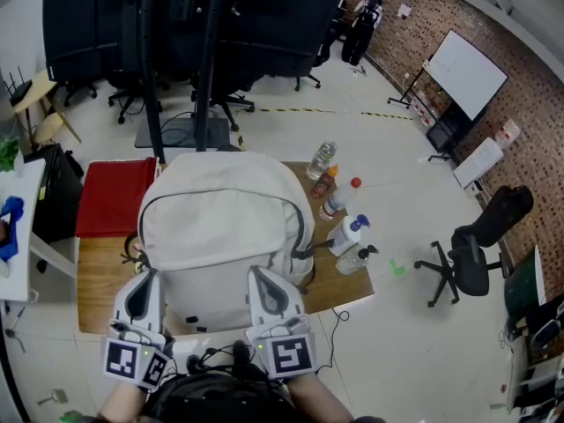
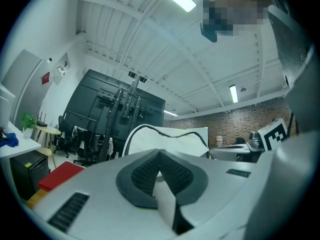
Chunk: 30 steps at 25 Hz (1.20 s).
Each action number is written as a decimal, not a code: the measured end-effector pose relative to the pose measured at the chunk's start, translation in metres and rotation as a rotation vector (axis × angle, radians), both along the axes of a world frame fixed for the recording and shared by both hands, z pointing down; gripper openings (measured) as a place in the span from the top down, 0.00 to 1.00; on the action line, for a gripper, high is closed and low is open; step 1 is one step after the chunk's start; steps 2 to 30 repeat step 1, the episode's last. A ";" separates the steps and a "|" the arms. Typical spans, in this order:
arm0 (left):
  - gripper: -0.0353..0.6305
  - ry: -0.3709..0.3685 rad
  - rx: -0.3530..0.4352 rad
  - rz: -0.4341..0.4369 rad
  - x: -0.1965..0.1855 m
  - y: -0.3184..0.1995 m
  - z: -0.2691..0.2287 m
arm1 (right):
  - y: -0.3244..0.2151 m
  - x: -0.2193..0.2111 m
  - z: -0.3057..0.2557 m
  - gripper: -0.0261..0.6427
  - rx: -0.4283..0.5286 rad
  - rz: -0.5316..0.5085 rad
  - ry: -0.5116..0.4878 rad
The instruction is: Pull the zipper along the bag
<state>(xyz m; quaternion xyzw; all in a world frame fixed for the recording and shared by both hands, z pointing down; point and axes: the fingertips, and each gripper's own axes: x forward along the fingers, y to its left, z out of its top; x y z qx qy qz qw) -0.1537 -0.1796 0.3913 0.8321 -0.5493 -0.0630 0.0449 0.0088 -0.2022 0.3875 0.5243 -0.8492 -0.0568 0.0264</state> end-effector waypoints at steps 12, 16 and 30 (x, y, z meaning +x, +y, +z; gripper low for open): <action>0.93 -0.001 -0.001 -0.002 0.000 0.000 0.000 | 0.000 0.000 0.000 0.92 0.001 -0.002 0.003; 0.93 -0.001 -0.001 -0.002 0.000 0.000 0.000 | 0.000 0.000 0.000 0.92 0.001 -0.002 0.003; 0.93 -0.001 -0.001 -0.002 0.000 0.000 0.000 | 0.000 0.000 0.000 0.92 0.001 -0.002 0.003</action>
